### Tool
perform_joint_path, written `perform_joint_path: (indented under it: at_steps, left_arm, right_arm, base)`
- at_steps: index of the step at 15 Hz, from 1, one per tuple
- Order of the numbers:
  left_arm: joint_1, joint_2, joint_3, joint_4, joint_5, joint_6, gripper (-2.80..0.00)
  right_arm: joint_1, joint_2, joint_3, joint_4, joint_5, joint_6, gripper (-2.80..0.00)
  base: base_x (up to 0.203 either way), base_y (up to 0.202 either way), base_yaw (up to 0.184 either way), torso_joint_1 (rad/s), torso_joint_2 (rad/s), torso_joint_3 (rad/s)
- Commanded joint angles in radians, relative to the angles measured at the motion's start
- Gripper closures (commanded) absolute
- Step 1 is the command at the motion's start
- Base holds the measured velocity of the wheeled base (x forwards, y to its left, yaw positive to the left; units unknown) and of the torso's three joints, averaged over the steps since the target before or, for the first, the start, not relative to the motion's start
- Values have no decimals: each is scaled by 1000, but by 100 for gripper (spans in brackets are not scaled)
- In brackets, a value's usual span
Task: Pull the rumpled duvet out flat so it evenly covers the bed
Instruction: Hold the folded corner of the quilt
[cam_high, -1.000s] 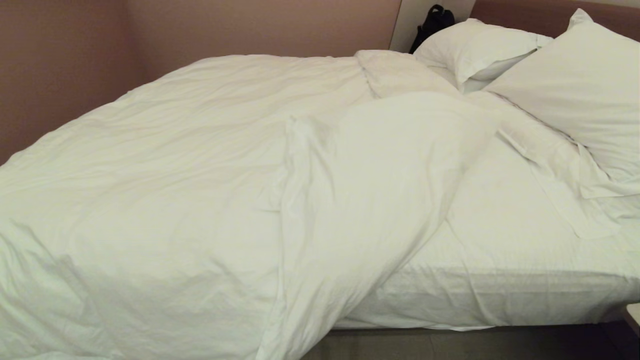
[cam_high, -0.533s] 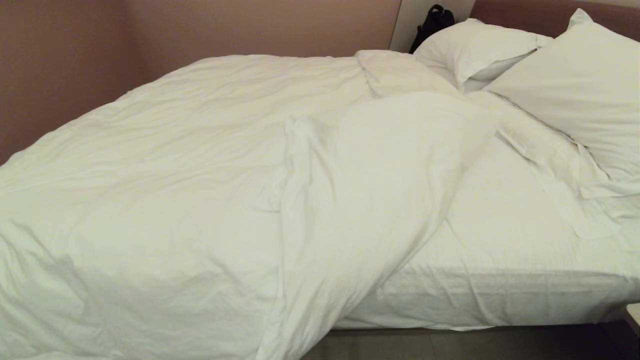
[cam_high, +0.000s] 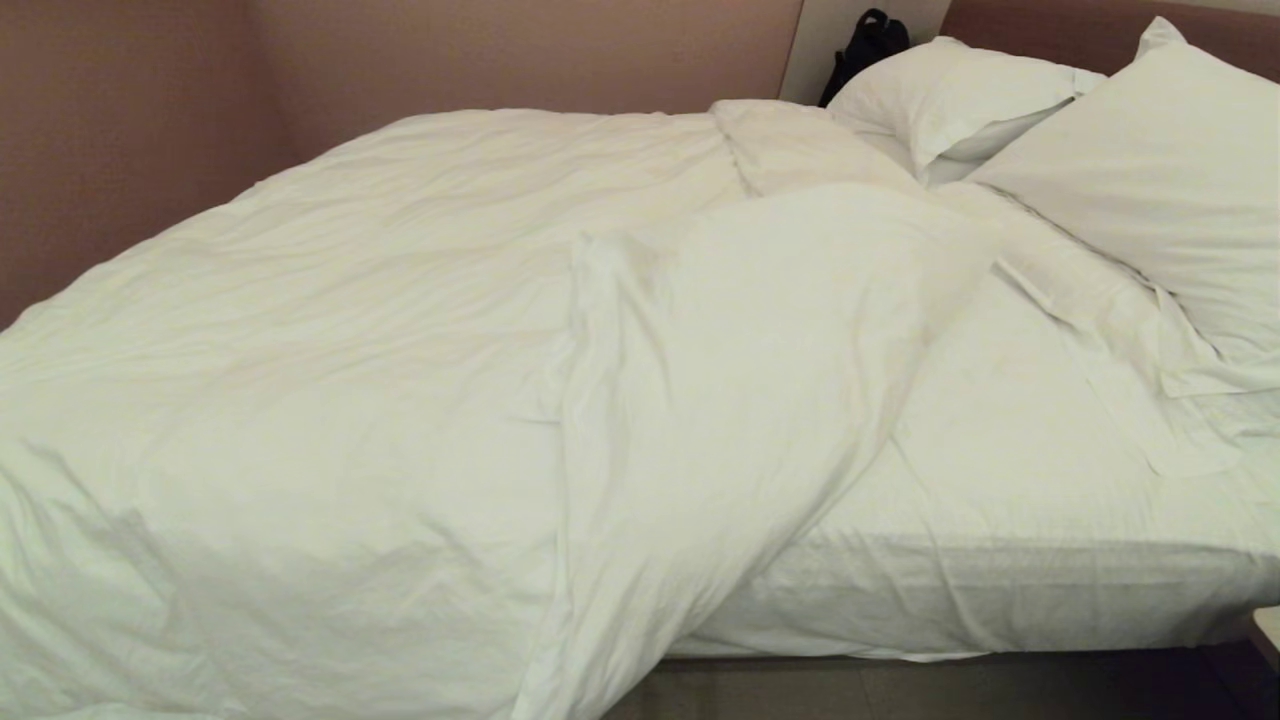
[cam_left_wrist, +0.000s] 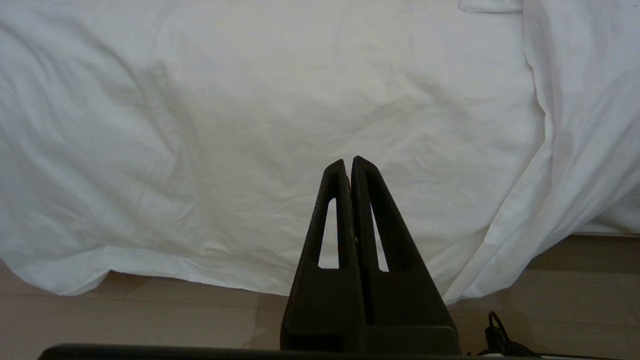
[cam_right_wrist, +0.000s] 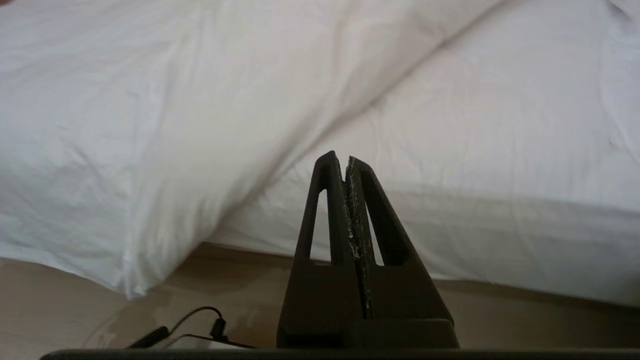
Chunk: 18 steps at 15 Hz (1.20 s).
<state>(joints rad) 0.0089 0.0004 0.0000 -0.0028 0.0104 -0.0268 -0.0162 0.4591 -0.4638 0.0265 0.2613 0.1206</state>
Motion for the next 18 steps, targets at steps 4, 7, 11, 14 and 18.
perform_joint_path:
  at_steps: [4,7,11,14,18]
  left_arm:
    - [0,0,0,0,0,-1,0]
    - [0,0,0,0,0,-1,0]
    - [0,0,0,0,0,-1,0]
    - [0,0,0,0,0,-1,0]
    - [0,0,0,0,0,-1,0]
  right_arm:
    - [-1,186,-135,-36,72,14,0]
    - [1,251,-171,-37,92,14,0]
    - [4,361,-193,-73,114,17,0]
    - [47,463,-193,-137,112,18,0]
    - [92,582,-209,-230,103,29,0]
  base:
    - [0,0,0,0,0,0]
    - [0,0,0,0,0,0]
    - [0,0,0,0,0,0]
    - [0,0,0,0,0,0]
    - [0,0,0,0,0,0]
